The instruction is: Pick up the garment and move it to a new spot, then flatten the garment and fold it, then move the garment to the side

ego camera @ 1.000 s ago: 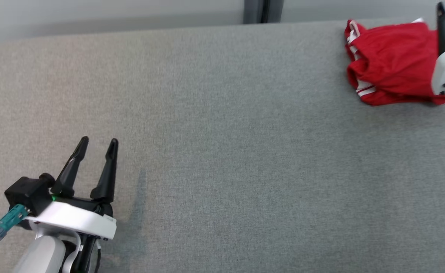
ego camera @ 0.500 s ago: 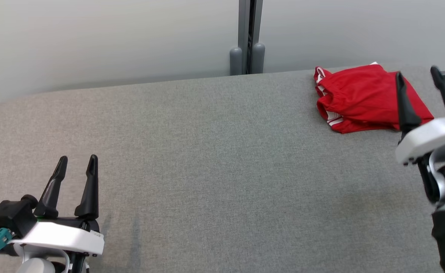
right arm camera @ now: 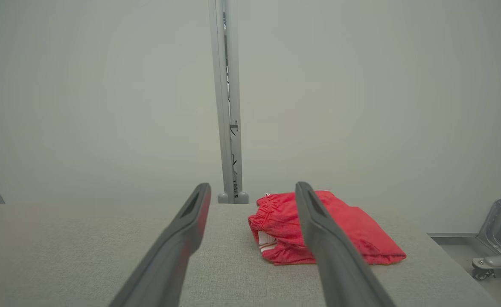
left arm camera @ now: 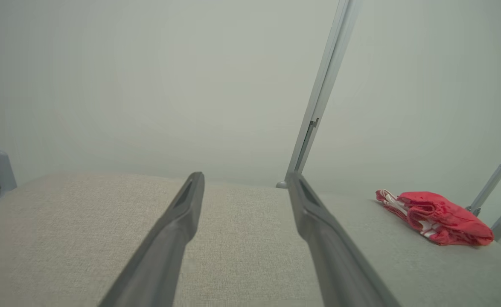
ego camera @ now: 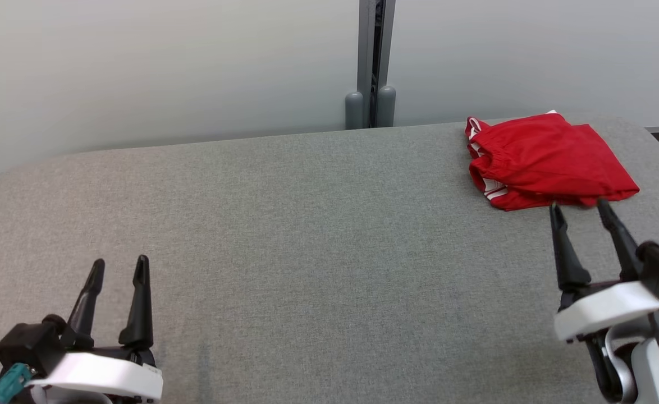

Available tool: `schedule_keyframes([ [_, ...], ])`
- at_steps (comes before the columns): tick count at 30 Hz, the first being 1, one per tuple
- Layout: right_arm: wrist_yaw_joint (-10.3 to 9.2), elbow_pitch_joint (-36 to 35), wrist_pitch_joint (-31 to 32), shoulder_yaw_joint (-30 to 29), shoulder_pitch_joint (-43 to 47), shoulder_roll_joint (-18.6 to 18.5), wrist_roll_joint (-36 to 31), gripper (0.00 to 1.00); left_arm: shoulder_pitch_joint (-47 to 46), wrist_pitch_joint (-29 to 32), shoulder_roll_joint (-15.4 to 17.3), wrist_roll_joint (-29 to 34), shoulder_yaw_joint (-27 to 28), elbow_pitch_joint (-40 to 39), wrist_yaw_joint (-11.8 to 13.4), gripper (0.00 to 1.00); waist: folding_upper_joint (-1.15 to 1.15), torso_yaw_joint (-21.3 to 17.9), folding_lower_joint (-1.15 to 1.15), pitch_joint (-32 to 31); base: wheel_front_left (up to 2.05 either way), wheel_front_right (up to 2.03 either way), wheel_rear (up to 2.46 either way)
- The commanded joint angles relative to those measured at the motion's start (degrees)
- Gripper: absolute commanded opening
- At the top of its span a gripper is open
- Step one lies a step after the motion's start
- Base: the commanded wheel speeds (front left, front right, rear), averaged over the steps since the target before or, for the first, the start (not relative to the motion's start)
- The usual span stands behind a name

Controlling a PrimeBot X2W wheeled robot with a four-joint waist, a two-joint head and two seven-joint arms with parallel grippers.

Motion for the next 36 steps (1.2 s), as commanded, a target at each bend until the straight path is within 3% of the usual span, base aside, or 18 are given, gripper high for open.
schedule_keyframes([
  [1,0.00,-0.54,-1.14,0.52,1.44,-0.24,0.52,1.00,0.54,-0.26,-0.48,0.78,0.34,0.42,0.18,1.00,0.00,-0.14,0.00,-0.18,0.00,0.00,0.00],
  [14,0.00,0.09,-7.32,5.28,8.54,1.00,5.41,1.00,2.83,-0.25,-6.15,7.80,4.90,4.04,-1.88,1.00,0.00,0.58,0.00,-1.54,0.00,0.00,0.00],
  [36,0.00,-0.50,-7.85,6.39,9.23,2.44,5.35,1.00,2.40,-0.26,-11.38,13.75,10.47,8.87,-7.20,1.00,0.00,1.82,0.00,-2.06,0.00,0.00,0.00],
])
